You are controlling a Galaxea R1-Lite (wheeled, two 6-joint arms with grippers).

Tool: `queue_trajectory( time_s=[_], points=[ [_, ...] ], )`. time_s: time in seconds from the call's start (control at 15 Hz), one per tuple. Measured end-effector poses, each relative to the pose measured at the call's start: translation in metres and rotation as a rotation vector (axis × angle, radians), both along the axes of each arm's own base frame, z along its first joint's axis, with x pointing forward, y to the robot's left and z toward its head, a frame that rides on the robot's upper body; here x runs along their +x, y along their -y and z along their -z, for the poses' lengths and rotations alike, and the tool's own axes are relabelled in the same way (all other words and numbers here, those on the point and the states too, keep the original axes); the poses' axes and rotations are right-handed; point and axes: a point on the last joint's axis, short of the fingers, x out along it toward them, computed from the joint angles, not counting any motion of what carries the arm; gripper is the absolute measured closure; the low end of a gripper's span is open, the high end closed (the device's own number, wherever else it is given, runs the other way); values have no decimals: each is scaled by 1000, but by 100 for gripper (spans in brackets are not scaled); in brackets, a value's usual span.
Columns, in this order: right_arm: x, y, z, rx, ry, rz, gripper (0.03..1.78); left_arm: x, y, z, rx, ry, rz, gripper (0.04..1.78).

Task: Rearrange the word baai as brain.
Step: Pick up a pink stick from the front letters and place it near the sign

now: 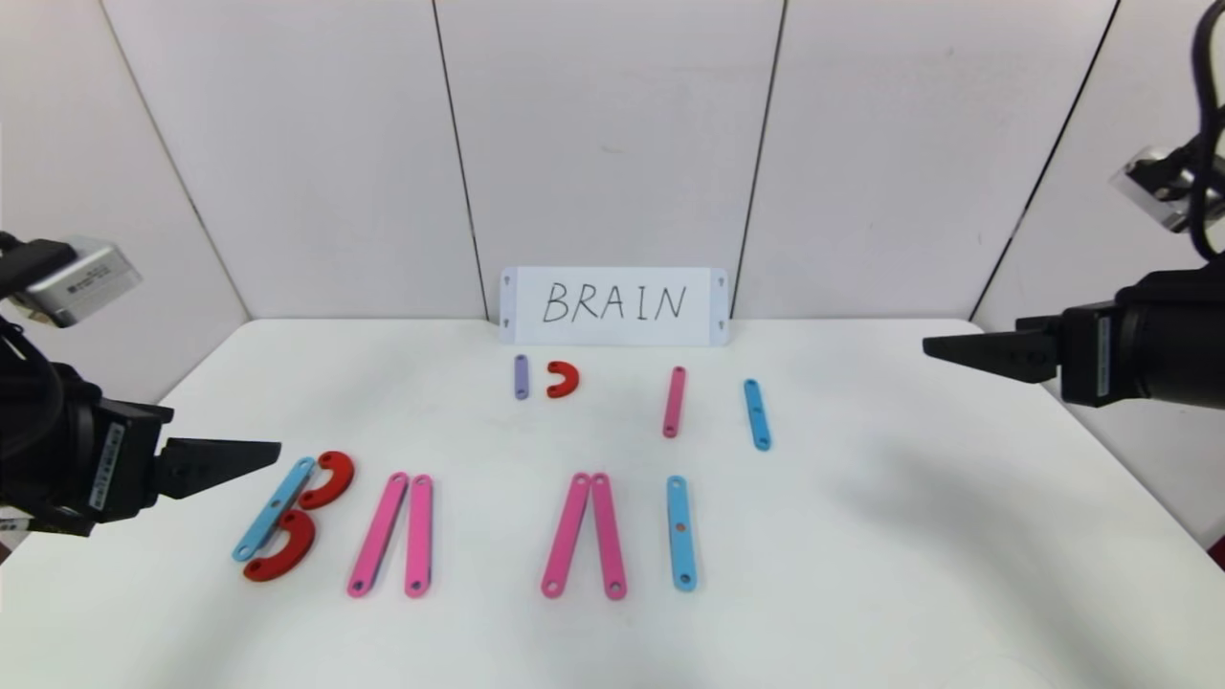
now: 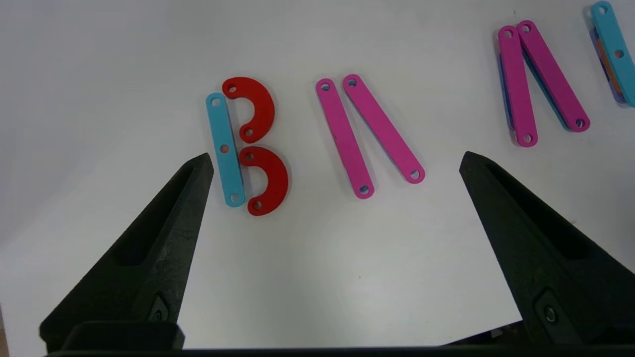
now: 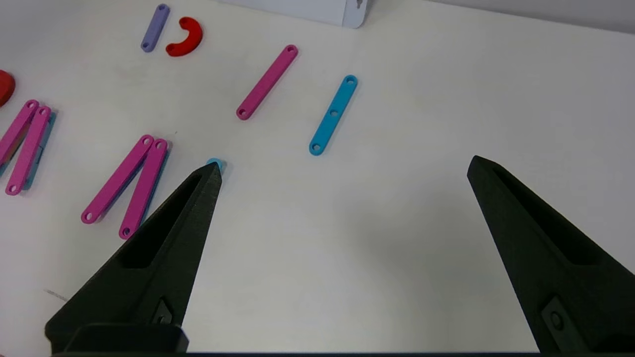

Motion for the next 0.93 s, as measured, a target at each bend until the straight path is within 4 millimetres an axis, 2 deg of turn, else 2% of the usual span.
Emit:
queue_trajectory(
  time_s=[0.33, 0.67, 0.93],
  points=[
    [33, -8, 20, 12, -91, -60, 8, 23, 14, 19, 8, -105, 70, 8],
    [49, -13, 34, 23, -135, -89, 8, 49, 23, 50, 24, -245, 85, 8],
    [56, -15, 46, 19, -179, -86, 8, 69, 25, 76, 29, -349, 59, 8]
  ],
)
